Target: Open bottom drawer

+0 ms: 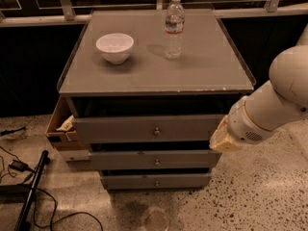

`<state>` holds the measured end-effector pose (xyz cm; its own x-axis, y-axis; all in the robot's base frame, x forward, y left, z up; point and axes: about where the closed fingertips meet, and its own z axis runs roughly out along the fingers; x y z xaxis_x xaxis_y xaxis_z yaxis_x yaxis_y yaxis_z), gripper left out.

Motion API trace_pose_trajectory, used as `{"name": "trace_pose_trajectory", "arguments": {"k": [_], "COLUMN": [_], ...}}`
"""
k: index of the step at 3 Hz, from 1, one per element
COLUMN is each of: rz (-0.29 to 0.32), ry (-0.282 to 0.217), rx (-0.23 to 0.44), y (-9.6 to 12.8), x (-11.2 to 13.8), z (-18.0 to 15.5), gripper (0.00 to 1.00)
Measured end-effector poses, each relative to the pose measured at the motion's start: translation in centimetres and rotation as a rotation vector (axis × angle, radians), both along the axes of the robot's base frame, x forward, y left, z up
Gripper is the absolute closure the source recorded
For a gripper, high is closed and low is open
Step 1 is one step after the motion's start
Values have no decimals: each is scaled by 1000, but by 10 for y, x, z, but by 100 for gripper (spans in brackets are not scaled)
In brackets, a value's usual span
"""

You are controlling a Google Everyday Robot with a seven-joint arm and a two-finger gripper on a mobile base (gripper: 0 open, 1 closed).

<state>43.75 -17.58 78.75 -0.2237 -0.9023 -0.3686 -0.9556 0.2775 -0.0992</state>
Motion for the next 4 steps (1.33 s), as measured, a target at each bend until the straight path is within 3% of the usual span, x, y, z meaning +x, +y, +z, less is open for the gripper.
{"name": "trace_pose_trajectory", "arguments": {"k": [2,3,4], "rz": [1,18,35], "ry": [4,18,26], "rx": [8,45,114], "y": [-3,-3,3], "x": [-3,-17,-29], "z": [-21,-82,-168], "gripper": [100,100,100]}}
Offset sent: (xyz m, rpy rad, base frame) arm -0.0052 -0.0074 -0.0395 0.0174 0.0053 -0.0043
